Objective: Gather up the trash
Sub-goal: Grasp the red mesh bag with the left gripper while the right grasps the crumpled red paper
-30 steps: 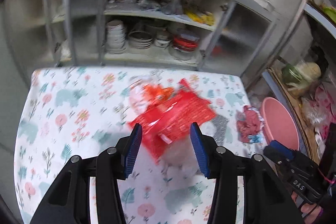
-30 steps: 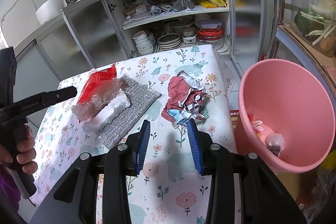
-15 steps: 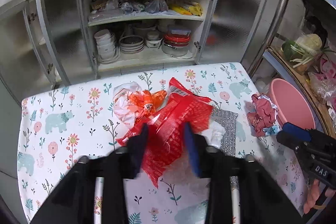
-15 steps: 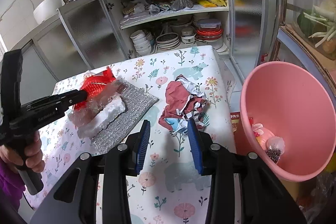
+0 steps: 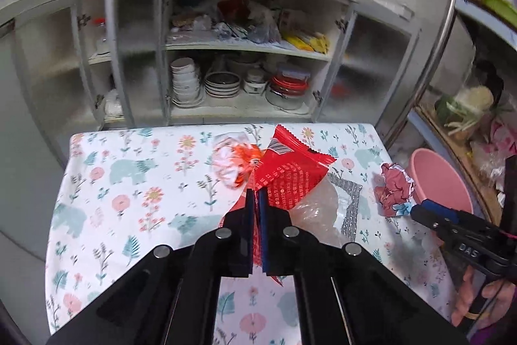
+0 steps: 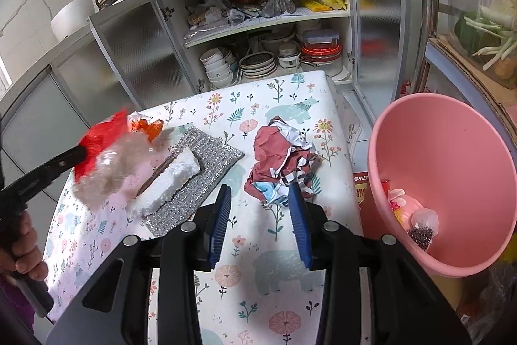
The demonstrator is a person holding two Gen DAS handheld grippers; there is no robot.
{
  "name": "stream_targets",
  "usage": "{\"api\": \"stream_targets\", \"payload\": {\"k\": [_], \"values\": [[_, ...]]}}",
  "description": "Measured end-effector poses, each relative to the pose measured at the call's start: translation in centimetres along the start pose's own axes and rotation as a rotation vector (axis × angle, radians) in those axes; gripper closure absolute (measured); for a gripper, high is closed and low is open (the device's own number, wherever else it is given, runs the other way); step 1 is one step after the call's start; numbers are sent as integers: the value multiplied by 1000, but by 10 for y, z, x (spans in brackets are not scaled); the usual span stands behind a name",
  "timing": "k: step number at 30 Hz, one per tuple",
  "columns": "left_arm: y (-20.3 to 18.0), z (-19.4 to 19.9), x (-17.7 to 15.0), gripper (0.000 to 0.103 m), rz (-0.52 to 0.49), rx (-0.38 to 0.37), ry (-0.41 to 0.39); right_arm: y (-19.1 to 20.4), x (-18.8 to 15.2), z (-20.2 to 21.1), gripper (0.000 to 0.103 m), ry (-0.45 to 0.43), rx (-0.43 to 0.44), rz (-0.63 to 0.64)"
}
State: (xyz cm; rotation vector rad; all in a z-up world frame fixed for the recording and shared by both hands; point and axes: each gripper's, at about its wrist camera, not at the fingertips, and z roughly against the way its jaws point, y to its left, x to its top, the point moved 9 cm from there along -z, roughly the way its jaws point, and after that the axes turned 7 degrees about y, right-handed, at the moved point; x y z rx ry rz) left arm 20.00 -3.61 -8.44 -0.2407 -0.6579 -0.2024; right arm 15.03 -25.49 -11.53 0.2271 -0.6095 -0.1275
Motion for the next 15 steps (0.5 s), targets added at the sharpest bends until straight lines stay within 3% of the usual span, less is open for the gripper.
{"api": "stream_targets", "payload": {"k": [15], "values": [[28,35,-24,101,83,24,-20,-15,17,-31,64,26,-93,-68]]}}
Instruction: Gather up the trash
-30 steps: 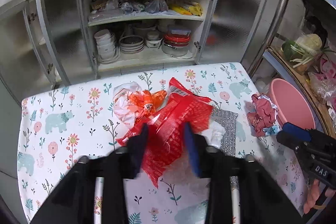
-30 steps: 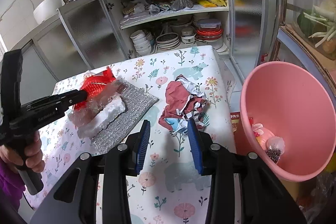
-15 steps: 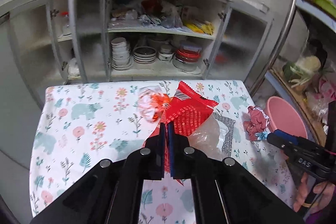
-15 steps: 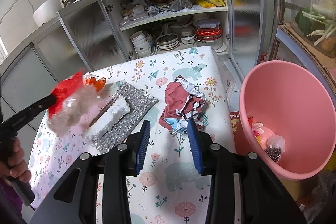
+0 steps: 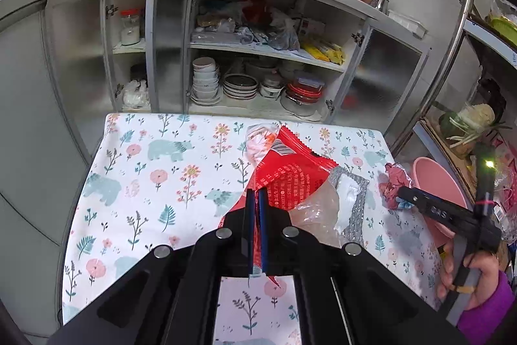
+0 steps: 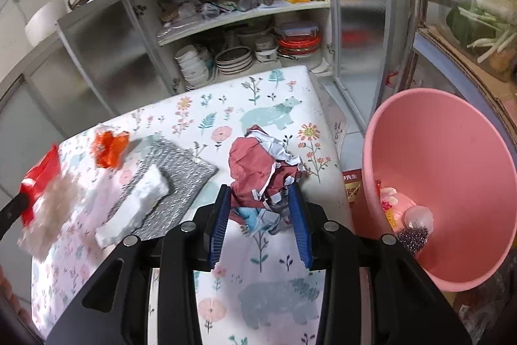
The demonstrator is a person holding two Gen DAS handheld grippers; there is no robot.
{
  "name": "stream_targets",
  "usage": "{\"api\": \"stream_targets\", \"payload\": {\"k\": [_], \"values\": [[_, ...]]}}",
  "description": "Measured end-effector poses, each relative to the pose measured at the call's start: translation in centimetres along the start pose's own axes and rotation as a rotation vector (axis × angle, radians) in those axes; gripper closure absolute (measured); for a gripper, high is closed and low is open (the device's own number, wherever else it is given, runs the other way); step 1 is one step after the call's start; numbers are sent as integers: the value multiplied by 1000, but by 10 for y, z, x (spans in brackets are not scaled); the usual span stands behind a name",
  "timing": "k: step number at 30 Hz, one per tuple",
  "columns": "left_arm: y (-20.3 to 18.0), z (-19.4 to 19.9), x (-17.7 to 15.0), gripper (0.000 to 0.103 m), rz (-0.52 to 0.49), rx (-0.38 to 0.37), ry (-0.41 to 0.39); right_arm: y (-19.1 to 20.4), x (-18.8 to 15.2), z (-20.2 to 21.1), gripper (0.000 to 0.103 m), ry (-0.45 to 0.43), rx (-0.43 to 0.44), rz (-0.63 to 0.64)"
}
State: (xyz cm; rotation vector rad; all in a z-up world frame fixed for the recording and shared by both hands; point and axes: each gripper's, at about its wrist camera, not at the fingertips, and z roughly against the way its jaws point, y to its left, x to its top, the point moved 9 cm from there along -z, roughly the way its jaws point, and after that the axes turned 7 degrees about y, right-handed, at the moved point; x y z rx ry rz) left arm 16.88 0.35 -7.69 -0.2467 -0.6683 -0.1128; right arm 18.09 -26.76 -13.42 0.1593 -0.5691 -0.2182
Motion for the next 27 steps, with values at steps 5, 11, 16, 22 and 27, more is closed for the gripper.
{"api": "stream_targets", "payload": {"k": [5,11,16,22,27], "values": [[1,-1,-8,101,9,7,14,0,-1,-5,61,-9,-24,18],[-1,0,-13,101,17,24,17,7,-7,8,71,-24,14,41],[1,10,-11,101,33,30,-5,24,-16,36,77,-53,89,78],[3,34,-1,101,68,8,-76,48,-29,71,77,-69,202,115],[-2,38,-7,101,67,1,-73,62,-57,58,77,22,210,172]]}}
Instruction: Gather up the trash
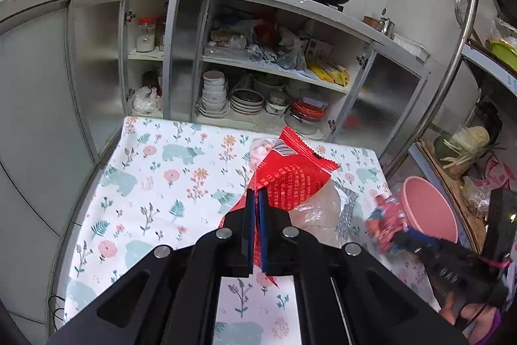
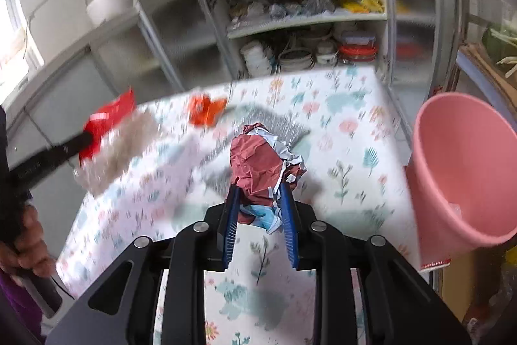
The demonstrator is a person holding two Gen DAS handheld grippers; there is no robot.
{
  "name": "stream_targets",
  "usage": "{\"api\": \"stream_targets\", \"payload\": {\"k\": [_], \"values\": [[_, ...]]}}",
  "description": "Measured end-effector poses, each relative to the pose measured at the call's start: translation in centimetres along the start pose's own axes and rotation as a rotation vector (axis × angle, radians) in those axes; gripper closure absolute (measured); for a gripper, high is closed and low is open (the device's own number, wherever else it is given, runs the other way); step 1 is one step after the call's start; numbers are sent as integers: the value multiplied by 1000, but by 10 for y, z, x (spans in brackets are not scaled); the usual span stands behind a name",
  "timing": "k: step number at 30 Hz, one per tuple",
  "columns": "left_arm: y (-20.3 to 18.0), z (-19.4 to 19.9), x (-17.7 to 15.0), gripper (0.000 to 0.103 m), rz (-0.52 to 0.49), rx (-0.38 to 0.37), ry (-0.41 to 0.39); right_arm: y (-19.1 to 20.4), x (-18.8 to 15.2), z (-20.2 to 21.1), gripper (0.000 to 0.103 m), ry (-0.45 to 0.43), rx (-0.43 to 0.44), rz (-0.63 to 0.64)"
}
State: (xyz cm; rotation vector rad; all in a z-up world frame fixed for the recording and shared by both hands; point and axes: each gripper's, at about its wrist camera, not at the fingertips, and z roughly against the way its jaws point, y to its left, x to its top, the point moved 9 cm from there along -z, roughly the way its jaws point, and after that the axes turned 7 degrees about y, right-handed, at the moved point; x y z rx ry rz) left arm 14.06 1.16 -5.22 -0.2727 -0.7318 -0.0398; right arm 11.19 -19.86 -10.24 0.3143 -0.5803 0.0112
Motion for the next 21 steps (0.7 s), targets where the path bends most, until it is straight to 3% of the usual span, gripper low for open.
{"api": "stream_targets", "payload": {"k": [3,9,11,16,21], "values": [[-5,-1,-7,101,-3,-9,14,3,-13,-9,74,67,3,5],[-17,4,-9,101,-21,-19,-1,8,-7,24,57,-7,20,-4],[-20,5,-9,101,-21,-26,-5,18,-8,30,56,-6,74,-8],[-27,5,-11,101,-22,-41,-6,73,-6,32,47,47,353,-16],[-31,9,-13,101,-33,-50,-10,99,5,19,43,91,447,-37]]}}
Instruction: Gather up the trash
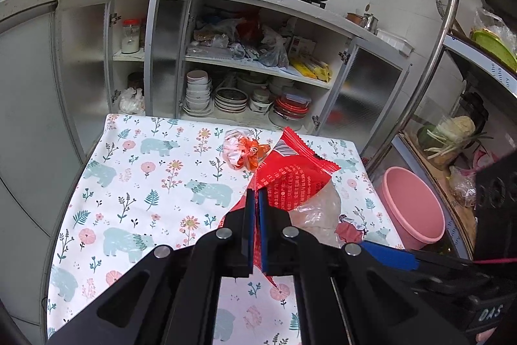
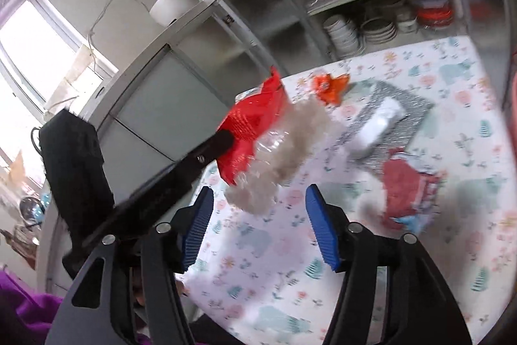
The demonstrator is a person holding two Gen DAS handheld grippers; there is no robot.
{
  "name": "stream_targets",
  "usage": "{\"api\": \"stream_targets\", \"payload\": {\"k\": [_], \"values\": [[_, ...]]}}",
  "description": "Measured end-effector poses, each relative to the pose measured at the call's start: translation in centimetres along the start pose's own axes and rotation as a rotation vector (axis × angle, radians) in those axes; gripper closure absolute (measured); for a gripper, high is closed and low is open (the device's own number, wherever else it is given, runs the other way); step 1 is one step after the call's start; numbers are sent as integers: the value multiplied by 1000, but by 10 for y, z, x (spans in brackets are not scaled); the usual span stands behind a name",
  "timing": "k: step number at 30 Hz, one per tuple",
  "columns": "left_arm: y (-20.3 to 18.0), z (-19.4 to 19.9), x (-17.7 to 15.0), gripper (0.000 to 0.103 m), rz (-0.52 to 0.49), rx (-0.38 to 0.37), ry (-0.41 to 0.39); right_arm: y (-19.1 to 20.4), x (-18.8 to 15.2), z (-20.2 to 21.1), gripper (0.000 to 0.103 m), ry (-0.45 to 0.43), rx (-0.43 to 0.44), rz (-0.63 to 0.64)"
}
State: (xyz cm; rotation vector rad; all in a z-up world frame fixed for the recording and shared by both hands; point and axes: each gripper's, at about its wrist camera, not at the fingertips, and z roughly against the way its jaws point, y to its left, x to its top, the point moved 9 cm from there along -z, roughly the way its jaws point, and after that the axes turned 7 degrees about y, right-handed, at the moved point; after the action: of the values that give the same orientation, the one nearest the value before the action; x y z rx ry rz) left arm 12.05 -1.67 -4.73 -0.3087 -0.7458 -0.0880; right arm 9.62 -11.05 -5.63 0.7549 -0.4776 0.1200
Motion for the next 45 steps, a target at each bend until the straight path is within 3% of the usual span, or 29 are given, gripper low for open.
{"api": "stream_targets", "payload": {"k": [5,6,8,11,20,25,30,35,45], "values": [[-1,2,-1,101,1,-14,1,-3,4,-16,46,11,-33,-22],[-1,2,-1,101,-2,-13,1,-5,5,-18,60,9,-43,-26],[-1,2,-2,101,-4,-11,2,-9,3,-21,75,16,-53,-32],[2,2,-2,101,-1,-4,5,-14,0,-16,83,8,-66,-22],[6,3,4,102,-2,45,-14,-25,-10,18,86,-56,-154,15],[-6,2,8,102,-26,52,-18,-39,-11,56,86,-148,-226,18],[-41,0,15,102,-88,24,-26,-66,-8,108,86,-259,-365,3],[-103,-7,19,102,-183,-37,-27,-109,-13,157,86,-336,-492,-70],[-239,-49,7,101,-353,-161,30,-189,-26,209,86,-361,-665,-175]]}}
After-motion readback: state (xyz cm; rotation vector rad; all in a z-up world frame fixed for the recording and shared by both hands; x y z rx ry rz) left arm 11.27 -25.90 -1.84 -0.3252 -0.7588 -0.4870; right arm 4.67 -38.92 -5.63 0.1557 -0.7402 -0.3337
